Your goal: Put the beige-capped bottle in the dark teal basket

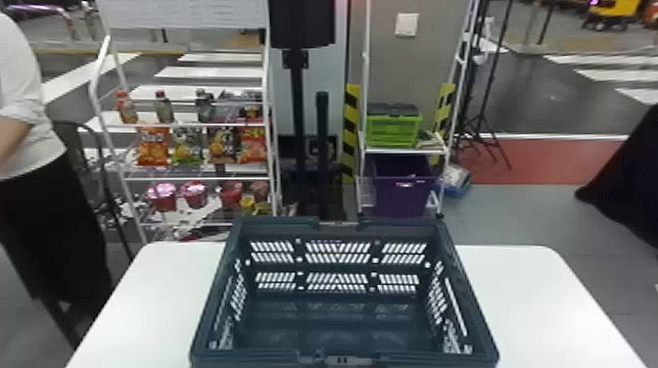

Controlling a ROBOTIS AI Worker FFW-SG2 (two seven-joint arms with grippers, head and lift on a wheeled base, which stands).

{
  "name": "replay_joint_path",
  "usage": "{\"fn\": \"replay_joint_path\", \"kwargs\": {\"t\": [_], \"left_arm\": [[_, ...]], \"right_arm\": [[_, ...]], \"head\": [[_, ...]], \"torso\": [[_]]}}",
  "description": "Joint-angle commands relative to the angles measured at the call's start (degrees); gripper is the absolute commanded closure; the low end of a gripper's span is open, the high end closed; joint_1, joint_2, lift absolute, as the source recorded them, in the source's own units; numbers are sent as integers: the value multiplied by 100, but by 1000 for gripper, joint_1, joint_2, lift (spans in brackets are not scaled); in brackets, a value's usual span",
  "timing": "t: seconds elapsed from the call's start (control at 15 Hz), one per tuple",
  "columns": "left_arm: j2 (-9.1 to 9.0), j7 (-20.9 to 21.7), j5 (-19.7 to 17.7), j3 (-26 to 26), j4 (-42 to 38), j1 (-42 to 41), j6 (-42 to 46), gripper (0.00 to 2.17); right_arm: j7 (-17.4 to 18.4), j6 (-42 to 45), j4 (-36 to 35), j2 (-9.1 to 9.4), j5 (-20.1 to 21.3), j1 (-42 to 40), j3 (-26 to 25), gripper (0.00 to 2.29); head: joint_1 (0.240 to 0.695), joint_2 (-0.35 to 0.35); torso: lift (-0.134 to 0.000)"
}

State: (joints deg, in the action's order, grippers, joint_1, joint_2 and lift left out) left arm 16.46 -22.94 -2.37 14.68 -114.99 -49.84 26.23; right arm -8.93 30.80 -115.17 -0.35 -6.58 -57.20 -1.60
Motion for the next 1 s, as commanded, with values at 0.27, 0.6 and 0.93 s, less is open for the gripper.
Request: {"fn": "replay_joint_path", "kwargs": {"t": [0.27, 0.6, 0.93], "left_arm": [[7, 0, -9, 0, 3, 1, 0, 161], [7, 0, 0, 0, 3, -17, 0, 161], [7, 9, 9, 26, 38, -25, 0, 161]], "right_arm": [[-4, 0, 12, 18, 8, 7, 10, 2287], [-4, 18, -58, 26, 8, -10, 19, 2287], [5, -457, -867, 26, 8, -2, 19, 2287]], "head": [[499, 0], [499, 0], [499, 0]], "torso": [[0], [0], [0]]}}
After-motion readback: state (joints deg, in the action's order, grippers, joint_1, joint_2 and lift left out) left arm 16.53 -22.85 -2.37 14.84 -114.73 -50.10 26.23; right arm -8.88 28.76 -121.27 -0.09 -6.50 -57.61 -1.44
